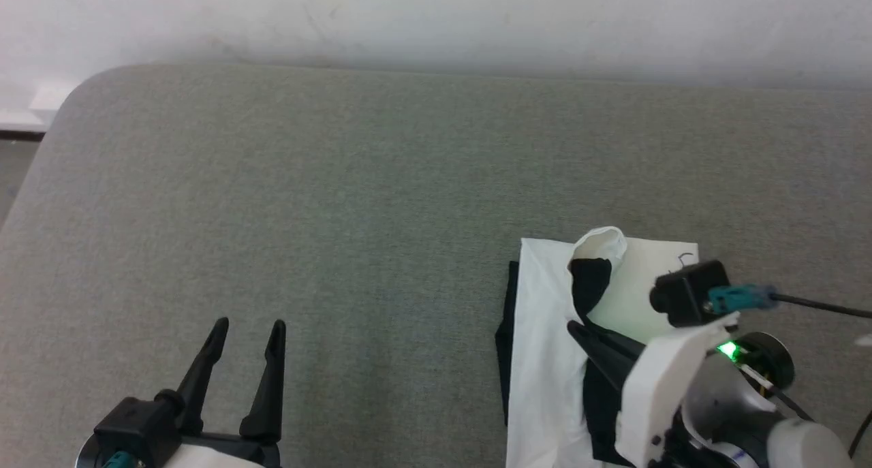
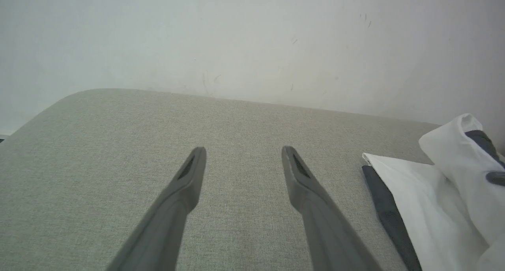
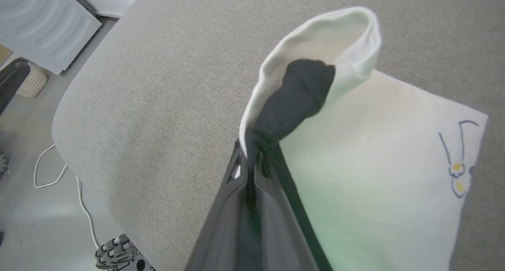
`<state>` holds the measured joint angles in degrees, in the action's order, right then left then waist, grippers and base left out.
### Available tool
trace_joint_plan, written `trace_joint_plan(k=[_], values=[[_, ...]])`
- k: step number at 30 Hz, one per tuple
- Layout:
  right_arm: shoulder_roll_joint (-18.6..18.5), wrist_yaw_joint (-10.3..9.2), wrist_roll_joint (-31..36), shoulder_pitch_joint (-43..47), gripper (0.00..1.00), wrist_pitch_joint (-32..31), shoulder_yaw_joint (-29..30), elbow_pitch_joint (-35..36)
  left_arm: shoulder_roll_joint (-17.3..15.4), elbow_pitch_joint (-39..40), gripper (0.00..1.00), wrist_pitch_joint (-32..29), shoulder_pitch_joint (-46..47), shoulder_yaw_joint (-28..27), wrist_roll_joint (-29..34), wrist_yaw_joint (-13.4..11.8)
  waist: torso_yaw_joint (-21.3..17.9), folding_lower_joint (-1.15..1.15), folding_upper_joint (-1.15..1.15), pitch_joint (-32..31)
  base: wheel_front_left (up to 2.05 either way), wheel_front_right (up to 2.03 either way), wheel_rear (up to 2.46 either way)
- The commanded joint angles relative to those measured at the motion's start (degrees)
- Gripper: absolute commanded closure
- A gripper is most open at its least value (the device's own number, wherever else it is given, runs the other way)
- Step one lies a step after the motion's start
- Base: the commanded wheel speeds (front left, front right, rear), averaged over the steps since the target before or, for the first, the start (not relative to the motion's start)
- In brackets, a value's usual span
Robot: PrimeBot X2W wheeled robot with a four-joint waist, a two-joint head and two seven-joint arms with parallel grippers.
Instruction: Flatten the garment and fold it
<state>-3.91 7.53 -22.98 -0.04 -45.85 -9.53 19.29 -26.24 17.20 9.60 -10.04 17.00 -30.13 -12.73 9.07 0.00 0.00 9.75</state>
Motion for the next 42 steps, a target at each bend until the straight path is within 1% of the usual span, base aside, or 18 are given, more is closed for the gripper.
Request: trace_joint_plan(k=[1,3,4,5,6,7,11,13,14,16,17,21,24,30,33,35,37,42], values=[[0.3,-0.04,1.0,-1.8,1.00,0.3,-0.7,-1.7,0.5,-0.3,0.00,0.2,1.1,0.2,-0.3,0.2,2.0,0.00,0.00,1.0,0.00,0.00,0.00],[0.6,-0.04,1.7,-3.1,1.00,1.0,-1.0,-4.6,0.9,-0.6,0.00,0.4,1.4,0.4,-0.5,0.3,2.9,0.00,0.00,1.3,0.00,0.00,0.00],[0.6,-0.04,1.7,-3.1,1.00,1.0,-1.0,-4.6,0.9,-0.6,0.00,0.4,1.4,0.4,-0.5,0.3,2.9,0.00,0.00,1.3,0.00,0.00,0.00],[0.8,-0.04,2.7,-4.2,1.00,1.7,-0.9,-8.2,1.3,-1.1,0.00,0.5,1.8,0.8,-0.7,0.5,3.7,0.00,0.00,1.5,0.00,0.00,0.00],[0.9,-0.04,3.4,-4.7,1.00,1.9,-0.7,-10.3,1.5,-1.4,0.00,0.5,2.0,1.1,-0.7,0.6,4.1,0.00,0.00,1.6,0.00,0.00,0.00],[0.9,-0.04,3.4,-4.7,1.00,1.9,-0.7,-10.3,1.5,-1.4,0.00,0.5,2.0,1.1,-0.7,0.6,4.1,0.00,0.00,1.6,0.00,0.00,0.00],[1.0,-0.04,7.1,-6.8,0.99,3.0,-2.1,-18.3,2.1,-2.5,0.00,0.4,2.7,2.0,-0.8,1.0,5.1,0.00,0.00,1.4,0.00,0.00,0.00],[1.0,-0.04,8.0,-7.6,0.93,3.6,-3.0,-21.8,2.3,-2.9,0.00,0.4,3.2,2.3,-0.8,1.1,5.4,0.00,0.00,1.2,0.00,0.00,0.00],[1.0,-0.04,8.3,-8.0,0.87,3.8,-3.3,-23.4,2.4,-3.1,0.00,0.3,3.4,2.4,-0.9,1.2,5.5,0.00,0.00,1.0,0.00,0.00,0.00],[1.0,-0.04,8.5,-8.7,0.53,3.9,-4.0,-26.0,2.5,-3.4,0.00,0.2,3.6,2.6,-0.9,1.2,5.4,0.00,0.00,0.6,0.00,0.00,0.00],[1.0,-0.04,8.1,-9.0,0.00,4.0,-4.2,-26.7,2.5,-3.5,0.00,0.1,3.7,2.7,-1.0,1.3,5.3,0.00,0.00,0.4,0.00,0.00,0.00],[1.0,-0.04,4.8,-9.9,0.00,4.7,-4.1,-25.8,2.2,-3.6,0.00,0.0,3.1,2.4,-1.2,1.0,4.0,0.00,0.00,0.0,0.00,0.00,0.00],[1.0,-0.04,3.4,-9.3,0.00,3.8,-1.4,-21.1,2.0,-3.3,0.00,0.0,2.8,2.3,-1.4,0.8,2.9,0.00,0.00,0.2,0.00,0.00,0.00],[1.0,-0.04,5.7,-3.4,0.00,1.1,10.3,-5.8,1.6,-2.3,0.00,0.3,2.3,1.6,-1.5,0.3,0.4,0.00,0.00,1.7,0.00,0.00,0.00],[1.0,-0.04,5.1,0.9,0.00,0.2,15.5,-0.9,1.5,-2.0,0.00,0.4,2.5,1.5,-1.6,0.3,-0.4,0.00,0.00,2.6,0.00,0.00,0.00],[1.0,-0.04,3.6,3.4,0.00,0.0,17.9,0.0,1.4,-1.9,0.00,0.5,2.6,1.5,-1.7,0.4,-0.7,0.00,0.00,3.2,0.00,0.00,0.00],[1.0,-0.04,2.0,5.3,0.00,0.0,19.1,-0.5,1.4,-1.8,0.00,0.5,2.8,1.5,-1.8,0.6,-0.9,0.00,0.00,3.8,0.00,0.00,0.00],[1.0,-0.04,-0.1,5.4,0.00,2.5,19.8,-5.3,1.2,-1.9,0.00,0.0,4.1,2.1,-1.6,1.1,0.1,0.00,0.00,5.2,0.00,0.00,0.00]])
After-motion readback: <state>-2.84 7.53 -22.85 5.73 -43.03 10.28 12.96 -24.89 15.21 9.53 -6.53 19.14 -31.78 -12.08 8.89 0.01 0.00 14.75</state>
